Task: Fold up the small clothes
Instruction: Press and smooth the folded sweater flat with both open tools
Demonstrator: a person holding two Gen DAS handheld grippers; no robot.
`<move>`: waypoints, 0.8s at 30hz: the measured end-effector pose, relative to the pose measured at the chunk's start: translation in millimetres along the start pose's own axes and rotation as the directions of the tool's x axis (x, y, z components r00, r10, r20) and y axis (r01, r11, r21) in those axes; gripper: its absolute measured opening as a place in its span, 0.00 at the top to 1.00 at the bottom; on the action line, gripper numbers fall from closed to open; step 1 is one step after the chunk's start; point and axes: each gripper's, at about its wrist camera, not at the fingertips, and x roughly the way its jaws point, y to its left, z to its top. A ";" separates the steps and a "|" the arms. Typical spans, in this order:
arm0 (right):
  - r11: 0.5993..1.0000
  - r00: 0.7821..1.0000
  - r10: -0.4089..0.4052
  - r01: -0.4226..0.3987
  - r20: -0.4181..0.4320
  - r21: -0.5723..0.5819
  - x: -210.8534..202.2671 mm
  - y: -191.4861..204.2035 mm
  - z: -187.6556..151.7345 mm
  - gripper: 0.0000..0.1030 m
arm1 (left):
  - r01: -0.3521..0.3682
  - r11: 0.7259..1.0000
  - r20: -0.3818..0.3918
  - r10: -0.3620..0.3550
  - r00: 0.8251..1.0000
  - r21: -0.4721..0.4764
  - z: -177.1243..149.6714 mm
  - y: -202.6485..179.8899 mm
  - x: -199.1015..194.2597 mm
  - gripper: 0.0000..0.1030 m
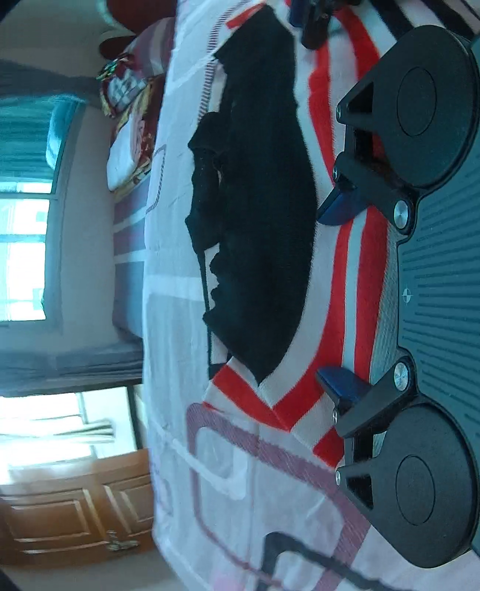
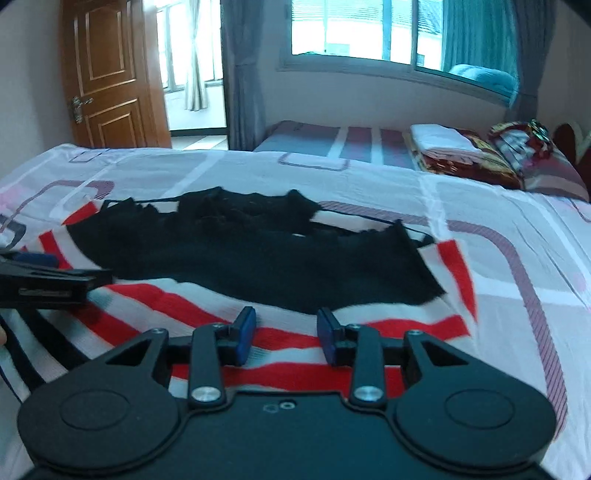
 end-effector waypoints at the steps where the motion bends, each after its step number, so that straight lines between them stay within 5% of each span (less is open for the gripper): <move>1: 1.000 1.000 -0.006 0.006 0.001 -0.002 -1.2 -0.4 -1.0 0.66 | -0.002 1.000 0.002 0.002 1.000 0.008 -0.7 -0.2 -1.1 0.19; 15: 0.999 0.999 -0.040 0.040 0.002 0.011 -25.2 -3.0 -10.5 0.65 | 0.024 1.000 0.032 -0.024 0.999 -0.011 -5.5 10.9 -32.2 0.19; 24: 0.999 0.999 -0.014 0.011 -0.049 -0.045 -43.6 6.4 -27.9 0.64 | 0.041 0.993 0.016 -0.043 0.999 0.107 -23.9 -9.0 -43.0 0.19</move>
